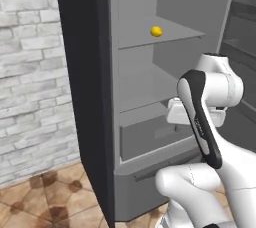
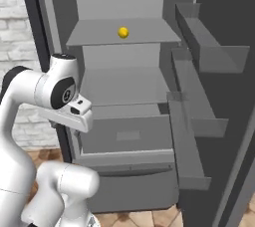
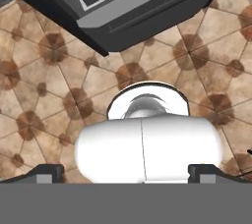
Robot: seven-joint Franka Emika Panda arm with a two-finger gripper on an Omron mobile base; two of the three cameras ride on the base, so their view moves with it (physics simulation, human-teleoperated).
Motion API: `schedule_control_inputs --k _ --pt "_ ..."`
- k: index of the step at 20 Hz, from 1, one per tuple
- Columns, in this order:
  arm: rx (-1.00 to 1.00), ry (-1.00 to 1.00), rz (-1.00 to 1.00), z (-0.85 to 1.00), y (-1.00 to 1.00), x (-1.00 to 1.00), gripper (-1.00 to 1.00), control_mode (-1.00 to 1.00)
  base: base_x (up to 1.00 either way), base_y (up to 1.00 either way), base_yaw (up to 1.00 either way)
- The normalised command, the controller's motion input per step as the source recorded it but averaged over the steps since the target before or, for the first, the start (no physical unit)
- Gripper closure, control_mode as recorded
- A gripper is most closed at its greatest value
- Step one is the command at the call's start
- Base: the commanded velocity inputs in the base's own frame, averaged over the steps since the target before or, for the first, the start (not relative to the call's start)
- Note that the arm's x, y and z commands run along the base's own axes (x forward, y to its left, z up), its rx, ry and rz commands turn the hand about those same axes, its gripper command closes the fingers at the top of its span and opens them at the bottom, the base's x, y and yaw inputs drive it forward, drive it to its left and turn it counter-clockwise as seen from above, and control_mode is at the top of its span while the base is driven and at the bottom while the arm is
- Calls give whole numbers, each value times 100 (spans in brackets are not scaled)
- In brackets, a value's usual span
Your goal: Retrieve a lemon from the fridge and place it on the cutting board with the fish.
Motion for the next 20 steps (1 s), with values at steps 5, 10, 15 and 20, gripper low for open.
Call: schedule_control_inputs --k 5,10,15,20 --pt "0 0 0 0 0 0 -100 100 19 -26 14" --pt "0 0 0 0 0 0 -100 100 51 -31 10" --pt "0 0 0 0 0 0 -100 100 51 -24 7" --pt "0 0 0 0 0 0 -100 100 48 0 0"
